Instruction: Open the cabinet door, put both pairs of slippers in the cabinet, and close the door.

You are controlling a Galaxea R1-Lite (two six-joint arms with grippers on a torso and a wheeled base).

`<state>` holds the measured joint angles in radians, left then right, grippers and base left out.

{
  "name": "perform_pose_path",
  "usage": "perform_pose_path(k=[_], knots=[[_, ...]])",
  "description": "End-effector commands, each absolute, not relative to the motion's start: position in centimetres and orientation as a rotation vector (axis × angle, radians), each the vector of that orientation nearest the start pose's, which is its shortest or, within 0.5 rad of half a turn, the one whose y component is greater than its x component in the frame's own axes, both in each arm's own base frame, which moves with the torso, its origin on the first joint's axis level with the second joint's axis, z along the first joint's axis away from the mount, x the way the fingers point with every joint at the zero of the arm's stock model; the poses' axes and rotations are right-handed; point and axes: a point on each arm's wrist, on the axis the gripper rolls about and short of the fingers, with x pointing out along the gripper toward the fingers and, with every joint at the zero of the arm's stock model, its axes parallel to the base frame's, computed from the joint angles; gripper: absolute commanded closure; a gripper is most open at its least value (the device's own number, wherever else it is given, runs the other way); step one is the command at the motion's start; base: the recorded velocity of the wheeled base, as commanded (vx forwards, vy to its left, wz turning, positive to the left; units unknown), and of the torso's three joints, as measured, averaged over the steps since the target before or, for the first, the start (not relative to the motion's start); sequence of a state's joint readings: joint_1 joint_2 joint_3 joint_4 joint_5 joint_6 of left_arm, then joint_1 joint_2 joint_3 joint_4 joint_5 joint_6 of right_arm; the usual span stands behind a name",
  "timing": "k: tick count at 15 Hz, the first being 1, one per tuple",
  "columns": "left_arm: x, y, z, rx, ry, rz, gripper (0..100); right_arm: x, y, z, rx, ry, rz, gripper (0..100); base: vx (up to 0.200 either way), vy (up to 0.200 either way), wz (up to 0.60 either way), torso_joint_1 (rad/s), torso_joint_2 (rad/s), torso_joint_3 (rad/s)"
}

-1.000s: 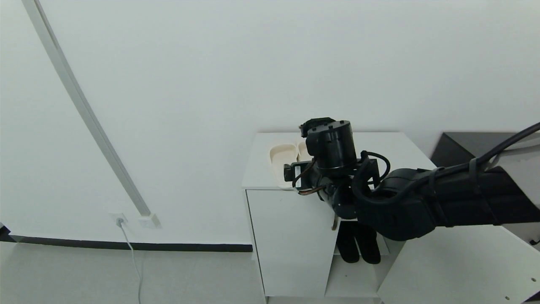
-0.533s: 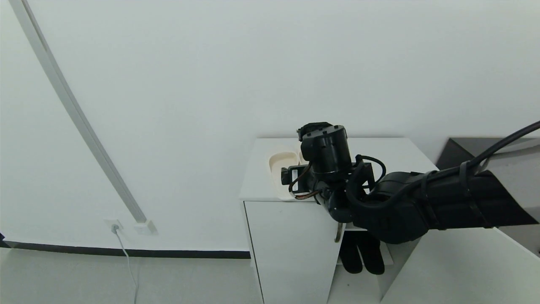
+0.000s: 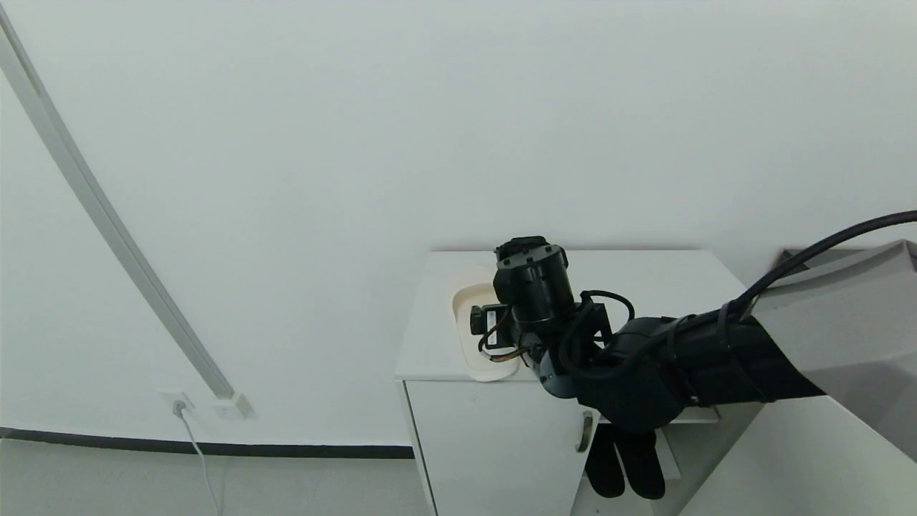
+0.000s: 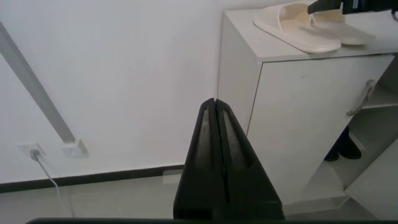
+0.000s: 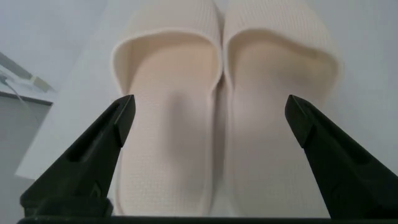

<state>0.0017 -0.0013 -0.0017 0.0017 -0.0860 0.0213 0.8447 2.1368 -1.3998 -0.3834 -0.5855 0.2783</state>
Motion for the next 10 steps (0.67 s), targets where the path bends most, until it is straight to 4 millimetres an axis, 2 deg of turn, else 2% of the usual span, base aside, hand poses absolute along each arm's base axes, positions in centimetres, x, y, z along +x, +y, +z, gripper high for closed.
perform_pose_path(k=[1,3,10], knots=[[-2.3,-0.2,7.6,0.02,-0.001,-0.084,100,31.2,32.0,14.0,0.03,0.318,0.205,0,0.0,0.0,0.0,0.0,0.0,0.0],[-2.3,-0.2,7.6,0.02,-0.001,-0.084,100,32.2,32.3,13.7,0.039,0.315,0.22,0,0.0,0.0,0.0,0.0,0.0,0.0],[-2.3,-0.2,7.6,0.02,-0.001,-0.084,100,37.7,33.7,11.9,0.026,0.245,0.176,0,0.0,0.0,0.0,0.0,0.0,0.0]])
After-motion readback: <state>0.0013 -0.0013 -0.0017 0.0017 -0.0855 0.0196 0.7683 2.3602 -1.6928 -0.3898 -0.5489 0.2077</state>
